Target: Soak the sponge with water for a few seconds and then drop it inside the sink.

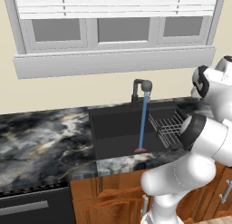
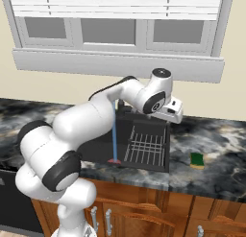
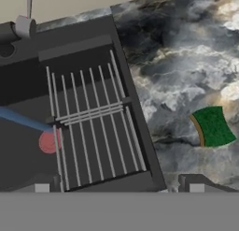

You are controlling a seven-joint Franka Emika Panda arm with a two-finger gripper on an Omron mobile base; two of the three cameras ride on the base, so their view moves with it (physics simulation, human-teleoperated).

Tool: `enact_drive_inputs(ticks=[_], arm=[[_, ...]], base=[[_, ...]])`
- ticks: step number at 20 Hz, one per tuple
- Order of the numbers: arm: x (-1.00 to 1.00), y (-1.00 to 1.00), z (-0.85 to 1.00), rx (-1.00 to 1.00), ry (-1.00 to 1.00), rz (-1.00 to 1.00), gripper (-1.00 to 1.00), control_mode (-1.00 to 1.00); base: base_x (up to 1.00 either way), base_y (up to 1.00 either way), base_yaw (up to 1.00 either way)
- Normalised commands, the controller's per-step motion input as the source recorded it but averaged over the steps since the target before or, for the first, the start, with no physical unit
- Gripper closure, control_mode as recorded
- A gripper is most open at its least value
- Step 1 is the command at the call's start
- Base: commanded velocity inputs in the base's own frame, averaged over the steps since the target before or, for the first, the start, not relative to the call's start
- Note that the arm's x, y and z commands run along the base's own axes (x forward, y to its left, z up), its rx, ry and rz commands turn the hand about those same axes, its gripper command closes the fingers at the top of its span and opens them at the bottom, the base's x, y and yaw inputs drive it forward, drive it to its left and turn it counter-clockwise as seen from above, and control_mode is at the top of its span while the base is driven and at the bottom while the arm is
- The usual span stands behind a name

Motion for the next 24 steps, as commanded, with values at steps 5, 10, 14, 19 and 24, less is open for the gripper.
enact_drive_inputs(ticks=[5,10,14,19,24], arm=[[0.0,-0.24,0.0,-0.05,0.0,0.04,-1.0,-1.0],[0.0,-0.27,-0.03,-0.04,0.01,0.02,-1.0,-1.0],[0.0,-0.35,-0.17,0.0,0.07,0.02,-1.0,-1.0],[0.0,-0.39,-0.46,0.0,0.1,0.03,-1.0,-1.0],[0.0,-0.39,-0.51,0.0,0.11,0.02,-1.0,-1.0]], base=[[0.0,0.0,0.0],[0.0,0.0,0.0],[0.0,0.0,0.0],[0.0,0.0,0.0],[0.0,0.0,0.0]])
